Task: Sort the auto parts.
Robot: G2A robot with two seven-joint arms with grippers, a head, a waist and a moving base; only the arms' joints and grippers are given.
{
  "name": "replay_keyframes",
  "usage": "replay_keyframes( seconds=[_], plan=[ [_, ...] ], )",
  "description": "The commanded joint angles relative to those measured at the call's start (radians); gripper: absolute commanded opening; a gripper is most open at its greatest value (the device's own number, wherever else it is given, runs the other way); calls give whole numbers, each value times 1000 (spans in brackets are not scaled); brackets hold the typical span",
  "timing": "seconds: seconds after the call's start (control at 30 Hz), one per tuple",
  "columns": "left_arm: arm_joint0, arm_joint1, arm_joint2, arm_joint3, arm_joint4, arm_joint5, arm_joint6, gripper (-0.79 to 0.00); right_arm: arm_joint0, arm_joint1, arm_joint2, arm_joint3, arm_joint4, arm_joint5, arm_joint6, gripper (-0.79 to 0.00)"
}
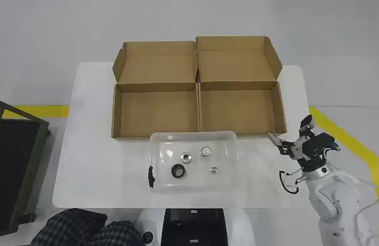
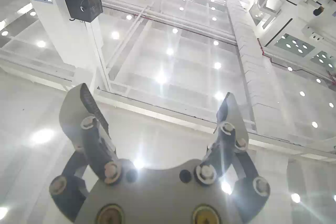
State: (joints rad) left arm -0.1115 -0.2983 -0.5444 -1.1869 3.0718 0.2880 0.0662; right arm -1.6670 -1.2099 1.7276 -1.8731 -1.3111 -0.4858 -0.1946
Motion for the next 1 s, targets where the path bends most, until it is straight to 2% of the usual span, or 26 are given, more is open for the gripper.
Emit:
replay_keyframes(
  seconds=[0.0,0.6,0.77,0.97],
  plan=[
    [0,0,0,0,0,0,0,-1,0,0,0,0,0,0,0,-1],
    [0,0,0,0,0,0,0,0,0,0,-6,-1,-3,0,8,0],
    [0,0,0,0,0,0,0,0,21,1,-54,-21,-4,-40,37,0],
    [0,0,0,0,0,0,0,0,59,9,-116,-78,-44,-143,116,0]
  ],
)
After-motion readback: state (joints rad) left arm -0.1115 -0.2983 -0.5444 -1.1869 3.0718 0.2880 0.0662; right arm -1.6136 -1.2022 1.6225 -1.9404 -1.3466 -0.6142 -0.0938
